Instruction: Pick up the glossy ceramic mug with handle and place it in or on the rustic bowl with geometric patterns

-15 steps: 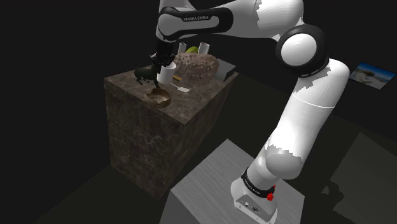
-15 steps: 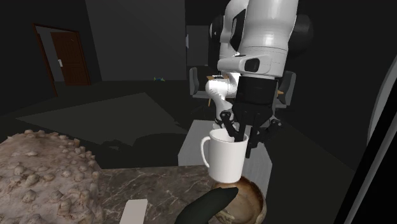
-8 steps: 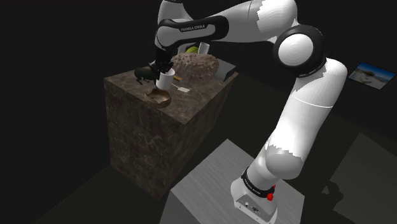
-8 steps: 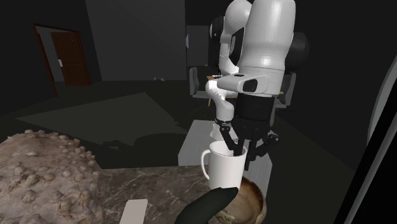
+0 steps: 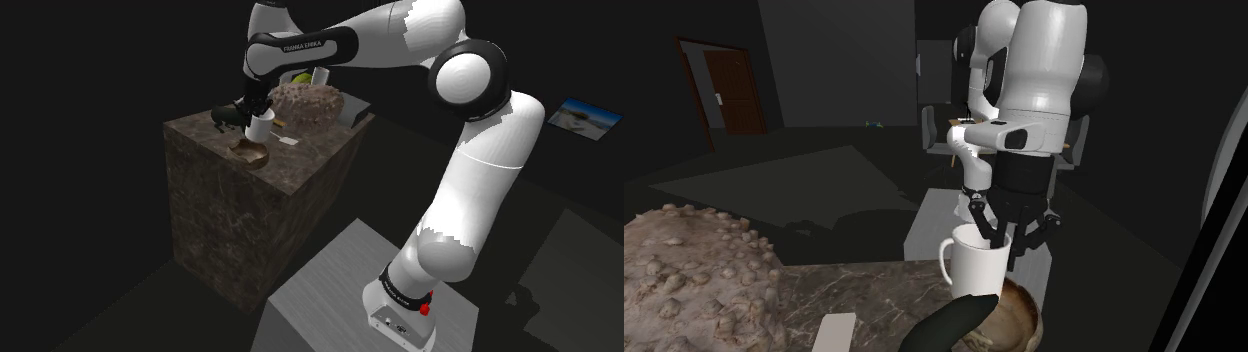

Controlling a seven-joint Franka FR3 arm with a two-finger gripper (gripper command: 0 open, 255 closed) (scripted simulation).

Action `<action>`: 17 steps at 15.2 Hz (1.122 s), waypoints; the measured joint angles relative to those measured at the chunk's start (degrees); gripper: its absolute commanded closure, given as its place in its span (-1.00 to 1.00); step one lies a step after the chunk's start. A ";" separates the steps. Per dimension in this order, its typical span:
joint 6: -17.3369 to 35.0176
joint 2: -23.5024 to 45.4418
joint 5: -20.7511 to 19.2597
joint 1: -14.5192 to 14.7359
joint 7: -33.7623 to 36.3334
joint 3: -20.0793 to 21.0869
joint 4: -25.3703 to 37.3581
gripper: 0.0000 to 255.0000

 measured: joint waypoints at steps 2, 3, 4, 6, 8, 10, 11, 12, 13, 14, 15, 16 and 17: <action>0.01 -0.01 0.00 0.00 0.00 0.00 0.00 -1.00; 0.01 0.00 0.00 0.00 0.00 0.00 0.00 -1.00; 0.01 -0.01 0.00 0.00 0.00 0.00 0.00 -1.00; 0.01 -0.01 0.00 0.00 0.00 0.00 0.00 -1.00; -2.11 -0.86 0.08 0.07 -0.13 0.05 1.32 -1.00; -4.80 -2.23 0.10 0.27 -0.10 0.19 2.63 -1.00; -5.58 -2.38 0.11 0.35 -0.04 0.24 3.28 -1.00; -5.99 -2.53 0.12 0.38 -0.04 0.26 3.51 -1.00; -6.19 -2.62 0.12 0.37 -0.07 0.26 3.59 -1.00; -6.28 -2.66 0.13 0.37 -0.08 0.26 3.64 -1.00; -6.34 -2.67 0.13 0.37 -0.08 0.25 3.68 -1.00; -6.36 -2.69 0.13 0.37 -0.09 0.25 3.68 -1.00; -6.37 -2.69 0.13 0.37 -0.09 0.25 3.68 -1.00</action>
